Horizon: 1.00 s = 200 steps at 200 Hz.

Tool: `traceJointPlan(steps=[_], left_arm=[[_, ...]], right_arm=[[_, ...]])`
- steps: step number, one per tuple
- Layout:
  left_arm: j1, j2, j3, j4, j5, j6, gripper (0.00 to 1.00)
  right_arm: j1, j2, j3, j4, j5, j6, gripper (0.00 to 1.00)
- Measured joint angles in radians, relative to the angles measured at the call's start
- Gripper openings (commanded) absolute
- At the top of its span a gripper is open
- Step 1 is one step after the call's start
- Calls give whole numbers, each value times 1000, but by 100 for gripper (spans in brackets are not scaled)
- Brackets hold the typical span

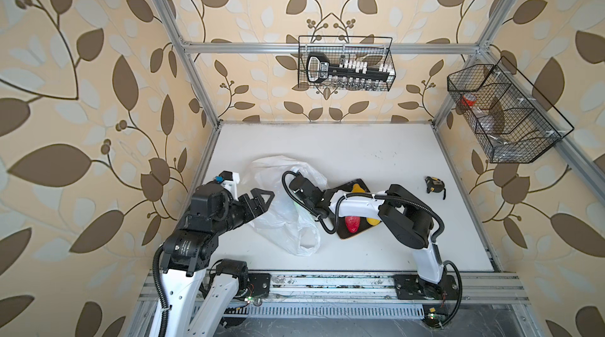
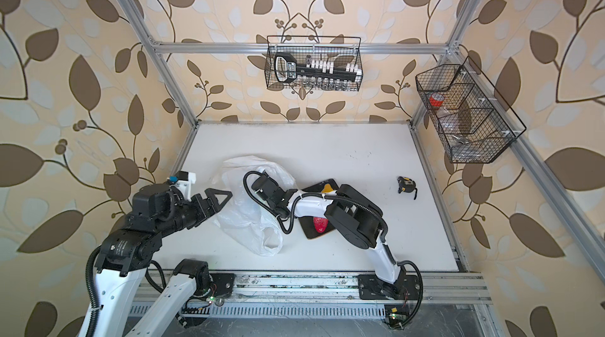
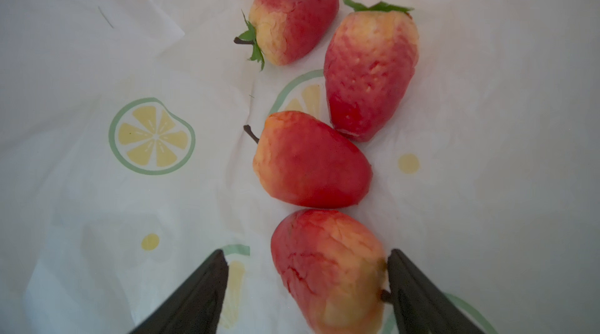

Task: Take fruits out of the plastic bag
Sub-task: Pick up the fruit from the plastic bag.

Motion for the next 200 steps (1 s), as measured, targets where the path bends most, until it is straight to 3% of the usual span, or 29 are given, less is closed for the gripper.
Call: traceJointPlan(steps=[34, 55, 91, 130, 148, 200], left_arm=[[-298, 115, -14, 64, 13, -3, 92], [-492, 182, -14, 95, -60, -5, 90], [-684, 189, -72, 163, -175, -51, 86], [-970, 285, -140, 202, -358, -127, 88], [-1029, 360, -130, 225, -452, -145, 88], [-1053, 516, -79, 304, -630, -146, 78]], right_arm=[[-14, 2, 2, 1, -14, 10, 78], [-21, 2, 2, 1, -15, 17, 78], [-23, 2, 3, 0, -24, 24, 78], [-23, 2, 10, 0, -47, 30, 78], [-35, 8, 10, -1, -60, 36, 78], [-60, 14, 10, -5, -76, 47, 78]])
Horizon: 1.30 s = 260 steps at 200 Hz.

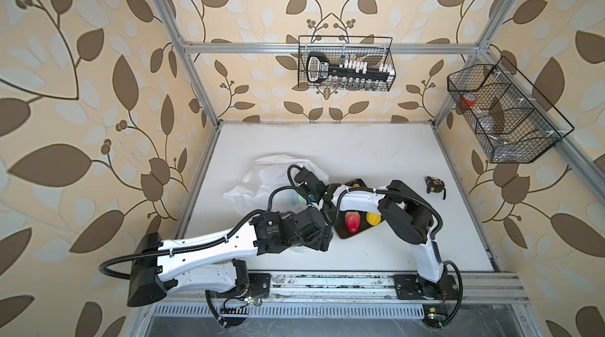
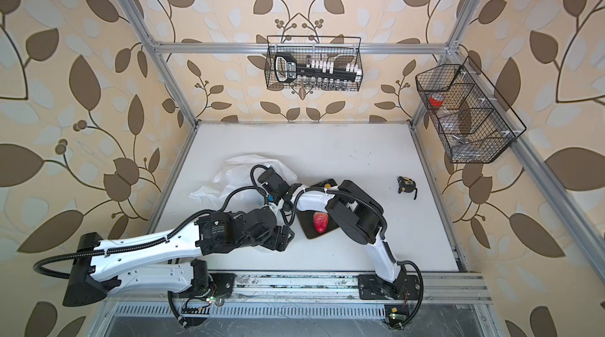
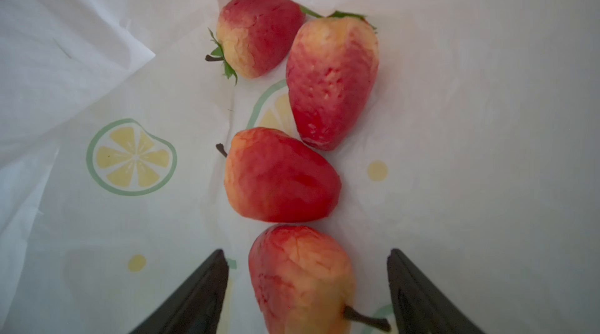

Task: Take fruits out of the plastic bag
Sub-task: Pick up the fruit from the plastic bag.

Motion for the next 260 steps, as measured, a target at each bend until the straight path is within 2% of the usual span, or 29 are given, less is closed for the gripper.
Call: traceJointPlan(steps=[18, 42, 65, 84, 116, 141, 188, 260], left_arm=[[-11, 23, 2, 13, -42, 3, 70], [-33, 26, -3, 33, -96, 3, 68], [-62, -8, -48, 97, -117, 19, 72], [-75, -92, -113, 121, -118, 35, 74], [-75, -278, -207, 87, -131, 32, 83], [-75, -344, -229, 51, -138, 29, 92], [-75, -264, -225, -19, -219, -18, 93], [-74, -155, -215, -35, -336, -90, 86]], right_arm=[[-9, 0, 0, 0, -3, 0, 78], [-14, 0, 0, 1, -6, 0, 78], [-8, 0, 1, 1, -16, 0, 78], [-1, 0, 9, 0, -34, 3, 78], [-12, 0, 31, 3, -62, 16, 78], [-22, 0, 42, 5, -74, 29, 78], [-23, 0, 50, 6, -90, 49, 78], [-19, 0, 50, 5, -93, 53, 78]])
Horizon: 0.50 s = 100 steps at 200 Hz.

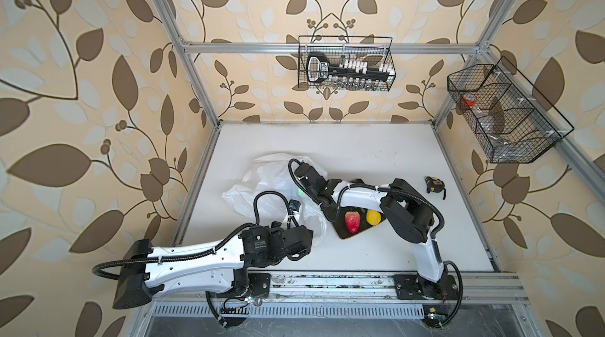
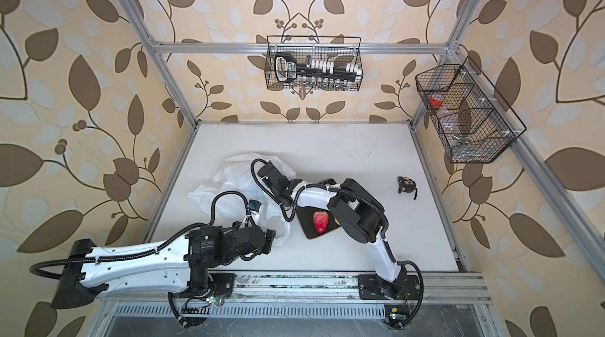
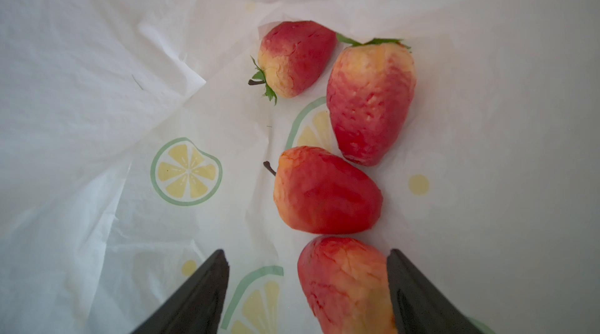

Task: Take fruits out of the plastic bag
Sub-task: Pick up the fruit from the plastic bag.

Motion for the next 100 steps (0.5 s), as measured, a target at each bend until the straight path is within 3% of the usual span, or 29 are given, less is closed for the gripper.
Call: traceJointPlan(steps=[28, 52, 100], left_arm=[[11, 48, 9, 23, -11, -17, 79], [44, 71, 10, 37, -17, -31, 66], [74, 69, 10, 28, -36, -57, 21]], right_arm=[[5, 0, 1, 0, 0, 4, 77], [9, 0, 1, 0, 0, 8, 77], [9, 0, 1, 0, 0, 11, 77]])
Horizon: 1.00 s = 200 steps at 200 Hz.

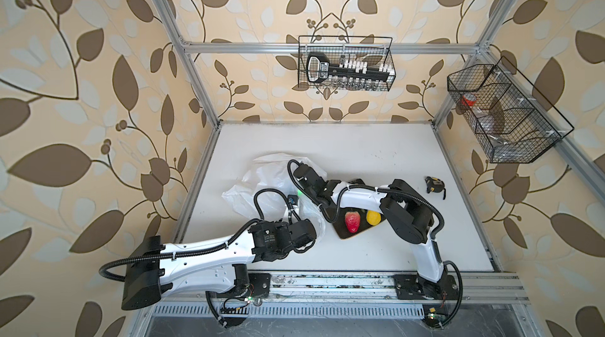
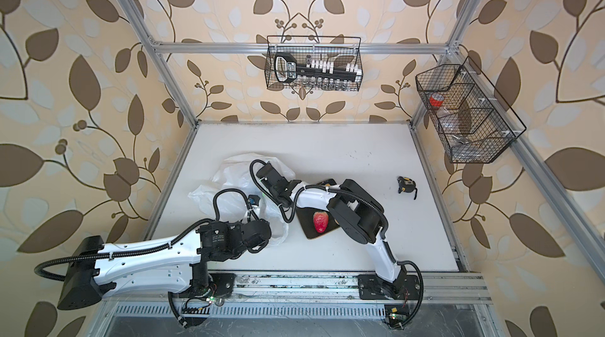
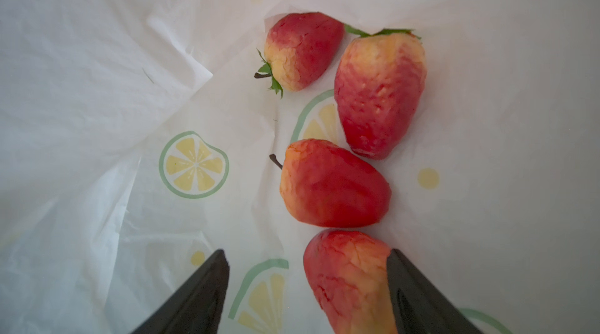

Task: Take fruits out of the plastic bag
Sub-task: Pick up the fruit from the plastic bag.

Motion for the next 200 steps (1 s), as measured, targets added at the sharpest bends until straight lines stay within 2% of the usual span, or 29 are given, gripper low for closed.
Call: traceJointPlan(steps=[30, 53, 89, 108, 138, 200], left_arm=[[0, -96, -1, -31, 4, 1, 0], [11, -272, -39, -35, 16, 11, 0], [55, -637, -167, -76, 49, -3, 0], [59, -745, -202, -114, 58, -25, 0], [59, -808, -217, -164, 62, -64, 0], [59, -810, -217, -203, 62, -113, 0]], right_arm=[[0, 0, 0, 0, 2, -1, 77], [0, 3, 0, 0, 9, -5, 78], [5, 32, 0, 2, 30, -6, 79], [17, 51, 10, -3, 58, -16, 80], [40, 79, 53, -14, 113, -33, 82], [61, 171, 164, -38, 206, -55, 82]])
